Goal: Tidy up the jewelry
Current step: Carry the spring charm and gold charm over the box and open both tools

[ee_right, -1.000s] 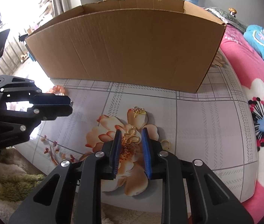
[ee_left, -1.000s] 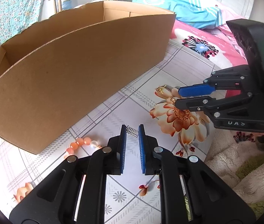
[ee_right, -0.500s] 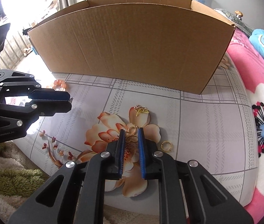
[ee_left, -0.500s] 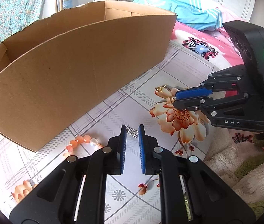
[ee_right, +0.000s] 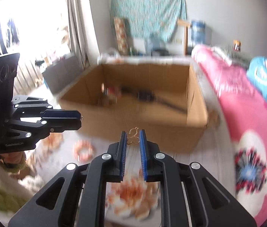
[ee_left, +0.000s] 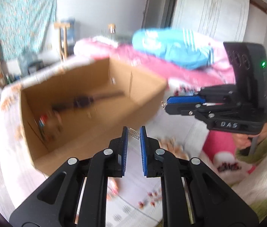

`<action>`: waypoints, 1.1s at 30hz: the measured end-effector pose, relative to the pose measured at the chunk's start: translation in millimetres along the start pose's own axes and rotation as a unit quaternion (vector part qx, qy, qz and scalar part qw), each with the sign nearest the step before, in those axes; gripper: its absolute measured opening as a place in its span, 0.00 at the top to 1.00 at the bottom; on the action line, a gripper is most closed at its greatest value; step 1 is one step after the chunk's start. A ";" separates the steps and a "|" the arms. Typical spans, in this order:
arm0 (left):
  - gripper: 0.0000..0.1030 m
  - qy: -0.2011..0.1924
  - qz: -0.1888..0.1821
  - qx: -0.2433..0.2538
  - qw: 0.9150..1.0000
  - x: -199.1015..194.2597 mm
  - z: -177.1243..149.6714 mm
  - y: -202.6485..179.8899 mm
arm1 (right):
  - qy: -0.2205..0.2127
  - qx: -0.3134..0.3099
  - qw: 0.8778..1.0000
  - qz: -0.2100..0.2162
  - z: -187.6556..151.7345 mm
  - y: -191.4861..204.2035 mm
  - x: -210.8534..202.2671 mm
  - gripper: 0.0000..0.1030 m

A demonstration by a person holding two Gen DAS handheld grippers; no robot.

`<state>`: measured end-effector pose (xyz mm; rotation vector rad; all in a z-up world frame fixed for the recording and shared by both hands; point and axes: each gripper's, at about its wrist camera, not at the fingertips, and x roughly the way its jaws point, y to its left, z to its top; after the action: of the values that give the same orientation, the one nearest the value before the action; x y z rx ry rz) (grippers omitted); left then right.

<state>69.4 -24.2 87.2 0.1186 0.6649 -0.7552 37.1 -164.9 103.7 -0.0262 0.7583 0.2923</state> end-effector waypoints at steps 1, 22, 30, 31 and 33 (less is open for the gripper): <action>0.88 -0.007 0.008 0.000 1.000 0.0 7.5 3.3 | -0.008 0.001 1.000 0.000 7.8 -1.2 4.0 0.87; 0.83 0.075 0.104 -0.100 0.987 80.0 19.8 73.9 | 0.014 0.069 0.997 -0.015 41.4 -29.9 83.3 0.80; 0.83 0.035 0.102 -0.119 0.987 51.2 15.5 78.2 | -0.030 0.096 0.994 -0.030 42.2 -49.2 48.8 0.71; 0.83 0.029 0.103 -0.120 0.987 45.1 14.0 77.6 | -0.035 0.097 0.994 -0.035 40.7 -49.6 42.9 0.70; 0.82 0.019 0.102 -0.119 0.987 32.8 10.2 74.7 | -0.041 0.096 0.994 -0.042 38.1 -50.1 32.9 0.69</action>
<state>142.2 7.5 65.9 -0.0186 0.7613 -0.4734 98.9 -199.8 104.9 0.1355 0.6992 0.1383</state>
